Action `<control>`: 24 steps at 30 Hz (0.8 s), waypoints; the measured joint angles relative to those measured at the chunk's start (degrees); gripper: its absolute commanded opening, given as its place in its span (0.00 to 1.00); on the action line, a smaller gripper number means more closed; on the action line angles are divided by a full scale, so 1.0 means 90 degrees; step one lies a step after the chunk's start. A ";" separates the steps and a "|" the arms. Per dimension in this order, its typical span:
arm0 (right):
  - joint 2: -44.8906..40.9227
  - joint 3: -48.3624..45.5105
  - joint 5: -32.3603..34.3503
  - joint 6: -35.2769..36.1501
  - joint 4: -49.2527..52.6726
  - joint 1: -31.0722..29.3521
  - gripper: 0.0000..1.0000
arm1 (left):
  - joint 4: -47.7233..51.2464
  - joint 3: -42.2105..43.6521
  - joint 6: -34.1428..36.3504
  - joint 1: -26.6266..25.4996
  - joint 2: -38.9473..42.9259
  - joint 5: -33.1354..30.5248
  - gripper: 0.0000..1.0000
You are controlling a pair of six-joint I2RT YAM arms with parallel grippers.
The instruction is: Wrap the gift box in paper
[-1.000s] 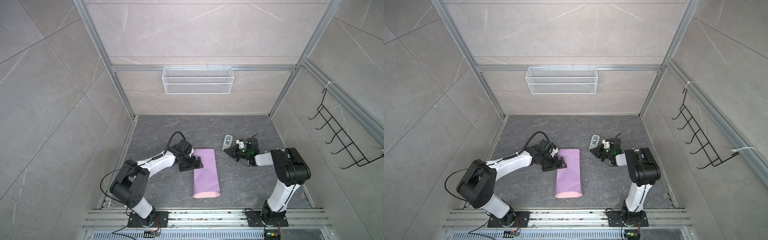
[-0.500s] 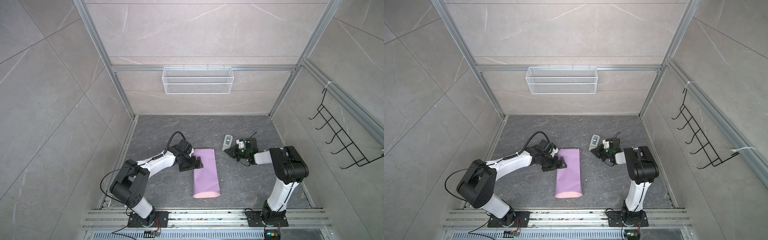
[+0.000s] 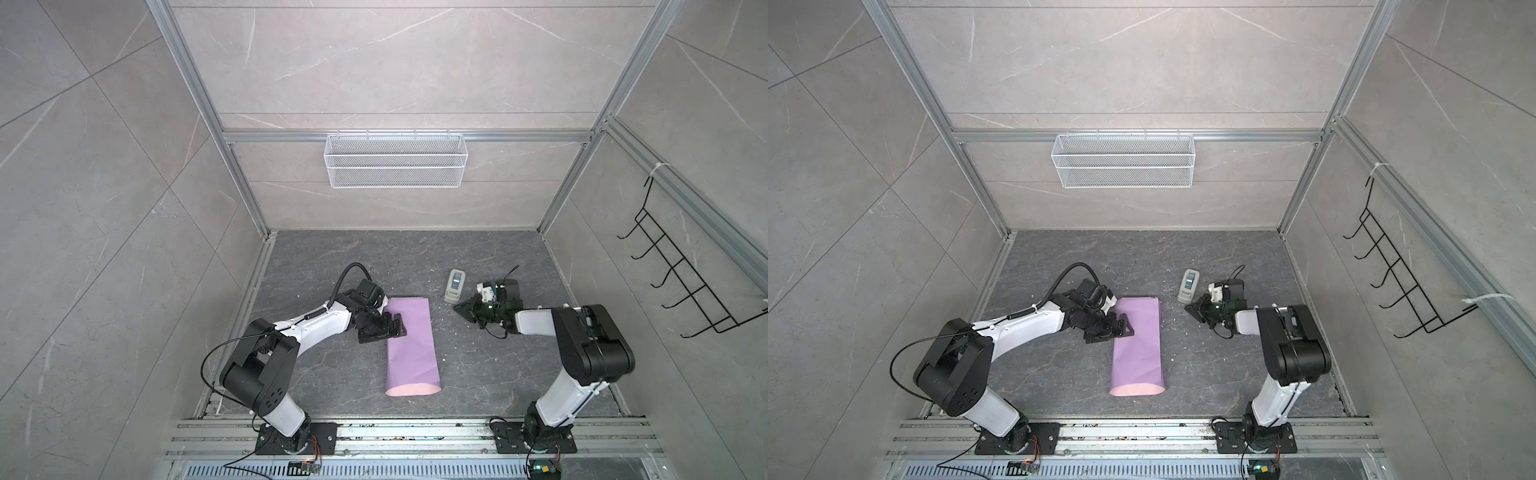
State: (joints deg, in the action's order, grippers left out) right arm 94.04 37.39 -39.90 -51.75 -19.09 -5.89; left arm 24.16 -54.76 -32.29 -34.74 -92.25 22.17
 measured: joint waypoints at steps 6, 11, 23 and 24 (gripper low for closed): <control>-0.2016 -0.0505 0.0780 -0.0109 0.0036 -0.0551 0.00 | 0.0000 -0.0005 0.0002 0.0002 -0.0005 0.0005 0.97; -0.3145 -0.0797 0.2280 -0.0279 0.0245 -0.2042 0.00 | -0.0002 -0.0005 0.0002 0.0002 -0.0007 0.0007 0.97; -0.2647 -0.0925 0.6278 -0.0466 0.0265 -0.5163 0.00 | -0.0019 -0.0010 0.0010 0.0002 -0.0032 0.0049 0.97; -0.2531 -0.0925 0.6555 -0.0469 0.0236 -0.5323 0.00 | -0.0019 -0.0010 0.0019 0.0002 -0.0032 0.0049 0.97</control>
State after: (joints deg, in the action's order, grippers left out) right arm 71.26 29.06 19.09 -55.96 -16.97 -53.80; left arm 23.99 -54.85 -32.12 -34.72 -92.53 22.61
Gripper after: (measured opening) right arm 0.045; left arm 0.970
